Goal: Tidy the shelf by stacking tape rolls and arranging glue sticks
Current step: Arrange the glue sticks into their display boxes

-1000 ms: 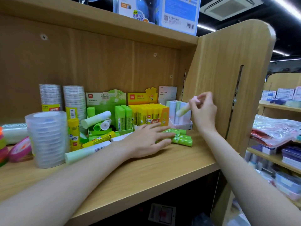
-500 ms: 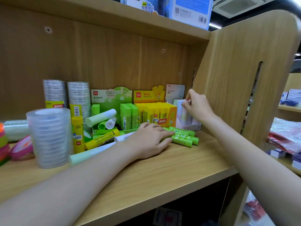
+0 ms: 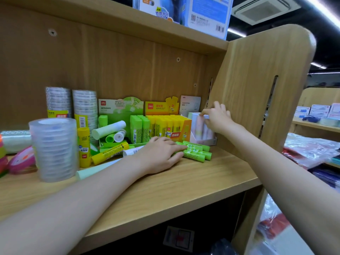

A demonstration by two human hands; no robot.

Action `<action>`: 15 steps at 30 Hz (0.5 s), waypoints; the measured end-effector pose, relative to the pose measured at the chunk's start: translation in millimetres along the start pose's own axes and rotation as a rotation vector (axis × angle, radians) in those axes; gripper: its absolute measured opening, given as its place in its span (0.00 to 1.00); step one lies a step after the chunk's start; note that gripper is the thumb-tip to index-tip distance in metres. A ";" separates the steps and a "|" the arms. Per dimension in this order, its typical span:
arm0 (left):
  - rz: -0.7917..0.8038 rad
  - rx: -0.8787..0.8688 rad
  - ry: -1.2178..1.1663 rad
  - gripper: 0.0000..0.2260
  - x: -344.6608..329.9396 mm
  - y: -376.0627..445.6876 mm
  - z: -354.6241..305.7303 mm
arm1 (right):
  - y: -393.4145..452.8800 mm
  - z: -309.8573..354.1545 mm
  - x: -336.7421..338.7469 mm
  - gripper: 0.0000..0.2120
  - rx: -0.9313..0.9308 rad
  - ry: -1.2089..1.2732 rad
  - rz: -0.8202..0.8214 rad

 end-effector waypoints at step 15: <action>0.027 0.023 -0.001 0.20 -2.5 -2.1 0.8 | -0.5 -9.9 -13.9 0.37 0.064 0.014 0.112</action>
Point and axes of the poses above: each hand's wrist, its own y-axis towards the middle knuckle, its own x-axis out of the back of the hand, z = x × y, the point moved 7 cm from there along y, towards the middle knuckle, and after that the axes turned 13 degrees about -x, right-handed, at the moved point
